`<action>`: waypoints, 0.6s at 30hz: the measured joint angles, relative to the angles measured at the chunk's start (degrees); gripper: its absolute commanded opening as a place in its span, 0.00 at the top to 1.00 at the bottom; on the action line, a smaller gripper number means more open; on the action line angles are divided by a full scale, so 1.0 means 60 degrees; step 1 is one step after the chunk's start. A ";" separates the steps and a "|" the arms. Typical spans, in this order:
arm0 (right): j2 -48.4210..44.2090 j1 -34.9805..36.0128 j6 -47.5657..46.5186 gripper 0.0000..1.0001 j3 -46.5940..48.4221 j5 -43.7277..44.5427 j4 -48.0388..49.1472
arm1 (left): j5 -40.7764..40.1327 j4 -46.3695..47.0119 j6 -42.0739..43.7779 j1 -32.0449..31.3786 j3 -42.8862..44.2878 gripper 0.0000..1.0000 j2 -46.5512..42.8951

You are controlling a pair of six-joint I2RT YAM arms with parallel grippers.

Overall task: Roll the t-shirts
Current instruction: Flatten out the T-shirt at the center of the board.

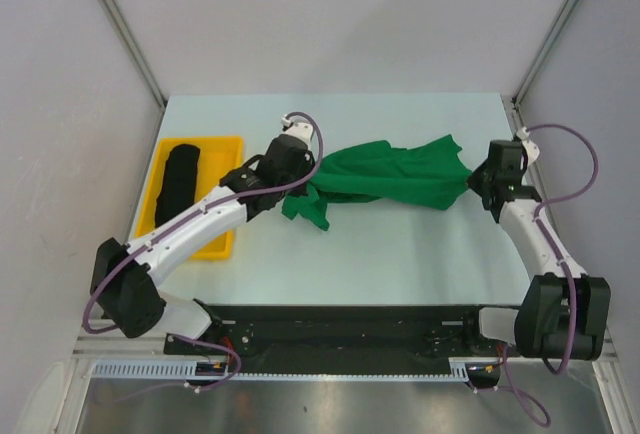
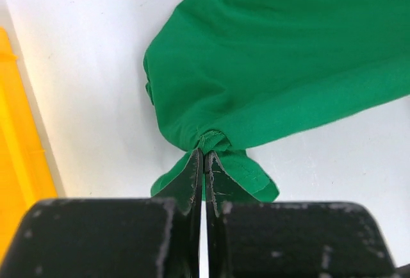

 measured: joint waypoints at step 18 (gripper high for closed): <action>0.3071 0.0342 -0.0459 0.52 0.1931 -0.0783 -0.0568 | -0.0036 -0.0266 0.0149 0.0798 0.2623 1.00 0.4619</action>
